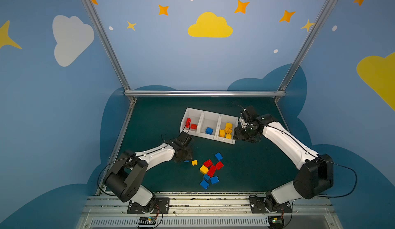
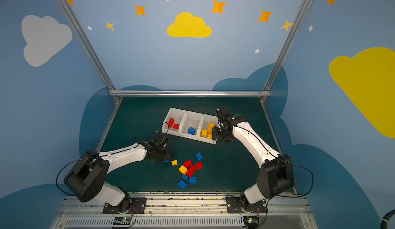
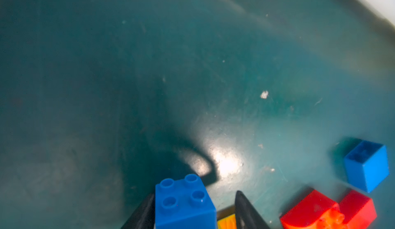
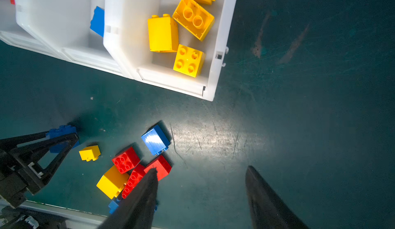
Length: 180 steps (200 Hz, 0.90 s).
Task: Sort the legos into containers by color
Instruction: Pick up the lego from the center of the table.
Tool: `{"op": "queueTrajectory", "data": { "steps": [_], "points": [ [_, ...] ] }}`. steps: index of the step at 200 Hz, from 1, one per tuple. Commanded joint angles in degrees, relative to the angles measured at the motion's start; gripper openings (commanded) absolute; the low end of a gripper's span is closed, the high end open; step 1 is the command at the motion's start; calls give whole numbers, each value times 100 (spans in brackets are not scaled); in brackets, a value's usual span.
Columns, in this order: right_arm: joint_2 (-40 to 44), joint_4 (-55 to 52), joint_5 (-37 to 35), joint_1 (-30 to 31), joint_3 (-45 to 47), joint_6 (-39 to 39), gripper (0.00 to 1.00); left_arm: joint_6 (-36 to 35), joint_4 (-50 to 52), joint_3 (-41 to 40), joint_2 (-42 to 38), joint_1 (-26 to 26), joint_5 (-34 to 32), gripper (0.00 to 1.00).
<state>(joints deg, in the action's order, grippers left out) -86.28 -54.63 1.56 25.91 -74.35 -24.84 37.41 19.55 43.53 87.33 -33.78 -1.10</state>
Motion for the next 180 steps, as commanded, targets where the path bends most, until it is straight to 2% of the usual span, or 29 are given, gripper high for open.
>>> {"op": "queueTrajectory", "data": {
  "steps": [1,62,92,136,180],
  "points": [
    [191,5,20,-32,66,-60,64,-97,94,53,67,-58,-92,52],
    [256,49,21,-34,116,-108,62,-285,56,125,39,-76,-39,33],
    [357,53,-7,-40,200,-119,62,-469,133,431,148,-68,75,33],
    [533,-1,-24,-82,291,-96,62,-852,221,1411,368,-76,88,34],
    [706,-88,-50,-103,333,-121,60,-1335,491,3092,1297,-15,257,35]
  ]
}}
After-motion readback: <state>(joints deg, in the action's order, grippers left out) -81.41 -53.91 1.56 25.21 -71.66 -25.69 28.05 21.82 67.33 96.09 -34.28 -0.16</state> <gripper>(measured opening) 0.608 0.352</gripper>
